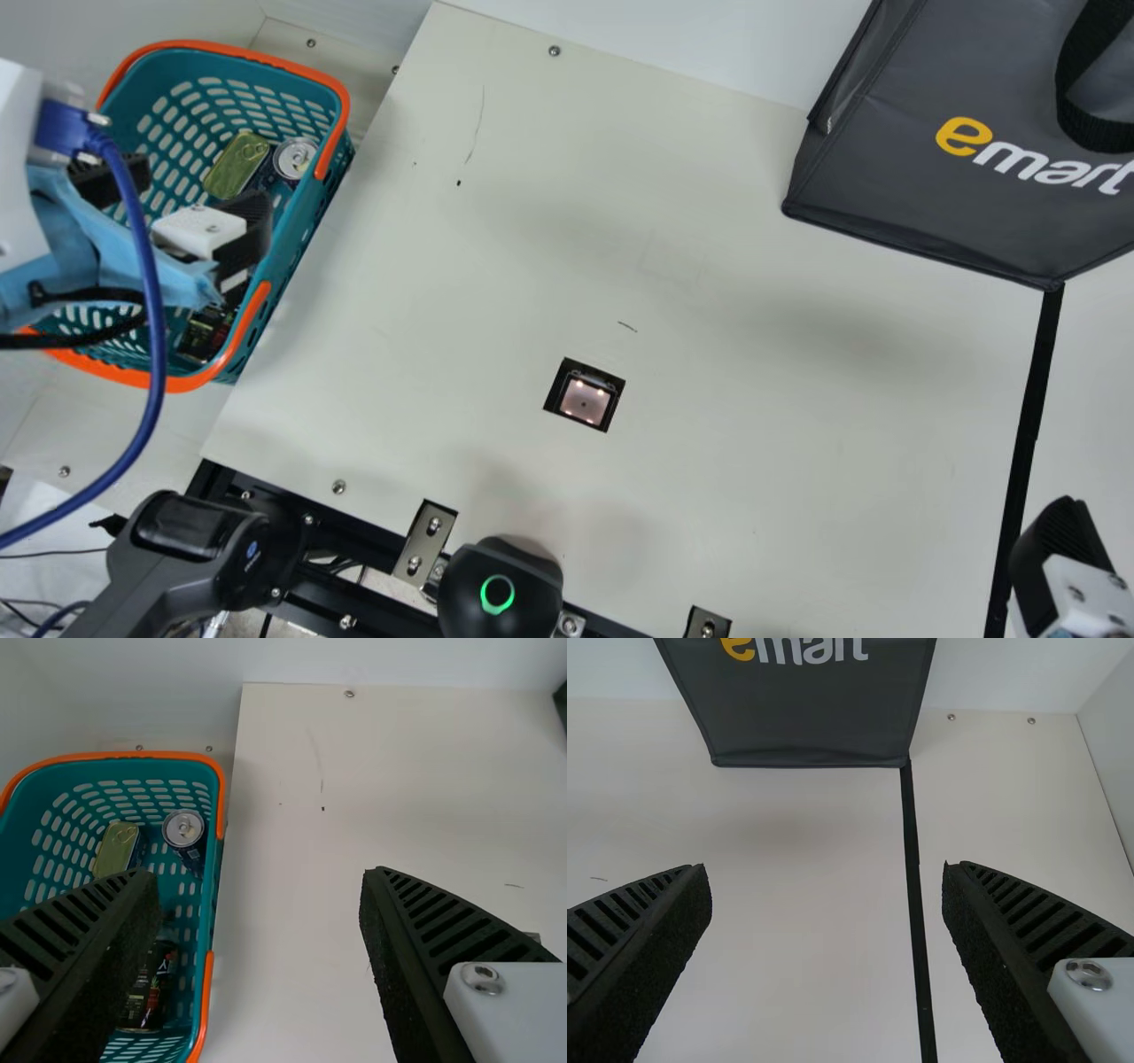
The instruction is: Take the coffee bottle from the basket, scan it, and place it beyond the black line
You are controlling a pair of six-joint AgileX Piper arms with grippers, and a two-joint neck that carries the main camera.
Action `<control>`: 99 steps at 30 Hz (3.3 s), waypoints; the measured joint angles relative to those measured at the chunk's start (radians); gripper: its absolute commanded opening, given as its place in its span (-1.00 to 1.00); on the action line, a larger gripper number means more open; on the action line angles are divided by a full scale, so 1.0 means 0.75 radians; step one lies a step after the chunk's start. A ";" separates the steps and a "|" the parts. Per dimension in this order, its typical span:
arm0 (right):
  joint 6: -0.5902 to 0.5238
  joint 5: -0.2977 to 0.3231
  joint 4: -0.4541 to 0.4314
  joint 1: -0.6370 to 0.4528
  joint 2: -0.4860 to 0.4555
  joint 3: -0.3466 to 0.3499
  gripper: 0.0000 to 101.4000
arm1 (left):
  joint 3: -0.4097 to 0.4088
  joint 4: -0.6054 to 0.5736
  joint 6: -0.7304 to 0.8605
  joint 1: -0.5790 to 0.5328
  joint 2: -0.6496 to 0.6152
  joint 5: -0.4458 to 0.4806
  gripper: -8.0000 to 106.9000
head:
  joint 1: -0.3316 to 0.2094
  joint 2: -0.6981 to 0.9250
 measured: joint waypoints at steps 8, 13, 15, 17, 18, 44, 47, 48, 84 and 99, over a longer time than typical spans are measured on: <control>0.000 0.000 0.000 0.000 0.000 0.000 0.79 | -0.002 -0.084 0.132 0.184 0.043 0.000 0.71 | 0.000 0.000; 0.000 0.000 0.000 0.000 0.000 0.000 0.79 | -0.005 -0.168 0.257 0.340 0.085 -0.008 0.71 | 0.000 0.000; 0.000 0.000 0.000 0.000 0.000 0.000 0.79 | 0.000 -0.201 0.311 0.401 0.108 -0.020 0.71 | 0.000 0.000; 0.000 0.000 0.000 0.000 0.000 0.000 0.79 | 0.004 -0.233 0.374 0.462 0.132 -0.025 0.71 | 0.000 0.000; 0.000 0.000 0.000 0.000 0.000 0.000 0.79 | 0.007 -0.253 0.409 0.498 0.144 -0.029 0.71 | 0.000 0.000; 0.000 -0.001 0.000 0.000 0.000 0.000 0.79 | 0.018 -0.406 0.963 1.037 0.471 -0.090 0.71 | 0.000 0.000; 0.000 -0.001 0.000 0.000 0.000 0.000 0.79 | 0.006 -0.383 0.941 1.020 0.504 -0.096 0.71 | 0.000 0.000; 0.000 -0.001 0.000 0.000 0.000 0.000 0.79 | 0.005 -0.377 0.931 1.014 0.515 -0.104 0.71 | 0.000 0.000; 0.000 -0.001 0.000 0.000 0.000 0.000 0.79 | -0.041 -0.220 0.560 0.683 0.883 -0.307 0.71 | 0.000 0.000; 0.000 -0.001 0.000 0.000 0.000 0.000 0.79 | 0.008 -0.316 0.788 0.790 0.985 -0.367 0.71 | 0.000 0.000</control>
